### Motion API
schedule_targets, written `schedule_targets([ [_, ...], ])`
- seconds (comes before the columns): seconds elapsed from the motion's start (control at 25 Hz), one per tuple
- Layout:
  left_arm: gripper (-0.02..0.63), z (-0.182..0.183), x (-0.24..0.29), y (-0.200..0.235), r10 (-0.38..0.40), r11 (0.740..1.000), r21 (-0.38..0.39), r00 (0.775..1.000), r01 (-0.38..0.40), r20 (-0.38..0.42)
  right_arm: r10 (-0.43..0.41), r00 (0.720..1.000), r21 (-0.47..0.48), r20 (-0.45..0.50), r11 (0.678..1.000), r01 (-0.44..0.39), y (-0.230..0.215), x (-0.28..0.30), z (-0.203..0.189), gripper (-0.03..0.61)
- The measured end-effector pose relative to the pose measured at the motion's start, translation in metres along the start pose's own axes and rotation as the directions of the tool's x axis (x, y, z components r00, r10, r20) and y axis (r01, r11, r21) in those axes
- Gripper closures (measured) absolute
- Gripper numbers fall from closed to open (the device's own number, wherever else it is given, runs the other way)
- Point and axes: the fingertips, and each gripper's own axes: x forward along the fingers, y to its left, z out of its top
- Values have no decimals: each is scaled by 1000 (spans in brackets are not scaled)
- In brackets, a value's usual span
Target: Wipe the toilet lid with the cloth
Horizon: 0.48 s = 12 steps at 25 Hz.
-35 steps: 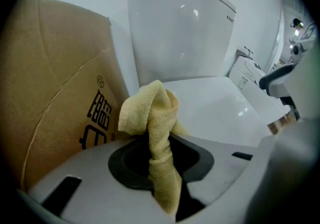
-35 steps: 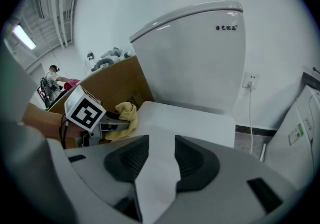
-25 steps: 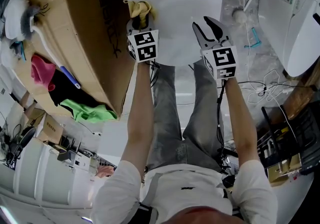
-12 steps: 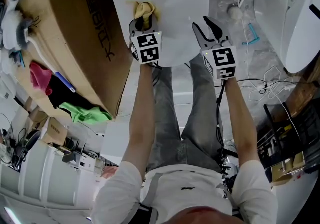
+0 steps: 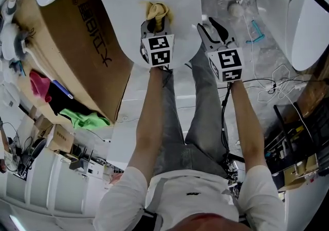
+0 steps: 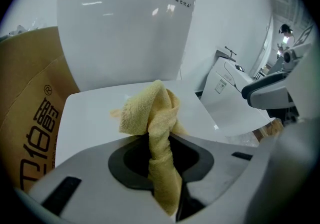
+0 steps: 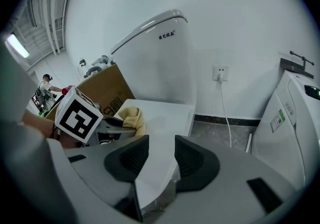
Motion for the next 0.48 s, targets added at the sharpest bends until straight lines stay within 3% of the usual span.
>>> schedule_targets([
  [0.48, 509, 11, 18, -71, -61, 997, 48, 998, 61, -8, -14, 1000, 30, -3, 999, 14, -41, -26, -23, 402],
])
